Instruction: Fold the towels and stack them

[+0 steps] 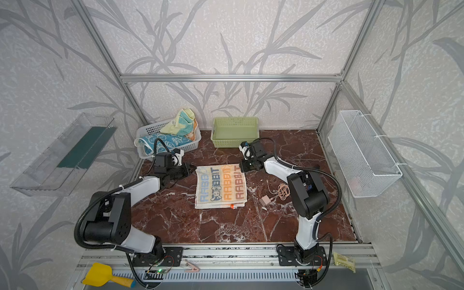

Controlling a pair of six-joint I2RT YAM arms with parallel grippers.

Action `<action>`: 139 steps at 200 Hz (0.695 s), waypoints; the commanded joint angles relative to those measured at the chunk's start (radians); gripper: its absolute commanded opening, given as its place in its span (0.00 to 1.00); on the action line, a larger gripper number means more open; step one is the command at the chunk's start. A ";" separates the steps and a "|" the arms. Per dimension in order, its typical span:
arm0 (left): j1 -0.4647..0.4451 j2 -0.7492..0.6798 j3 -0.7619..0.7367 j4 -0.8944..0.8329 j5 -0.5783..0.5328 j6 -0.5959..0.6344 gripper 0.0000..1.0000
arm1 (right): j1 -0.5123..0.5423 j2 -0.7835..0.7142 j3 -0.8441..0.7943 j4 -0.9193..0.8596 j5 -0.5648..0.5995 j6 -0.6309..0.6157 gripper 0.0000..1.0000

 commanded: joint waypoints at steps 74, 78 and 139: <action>0.001 -0.244 -0.185 -0.106 -0.014 -0.008 0.00 | 0.018 -0.216 -0.215 0.020 -0.029 -0.019 0.00; 0.000 -0.253 -0.188 -0.114 -0.014 -0.009 0.00 | 0.022 -0.224 -0.218 0.015 -0.025 -0.025 0.00; -0.005 -0.352 -0.288 -0.155 -0.023 -0.073 0.00 | 0.061 -0.282 -0.282 -0.048 0.002 -0.045 0.00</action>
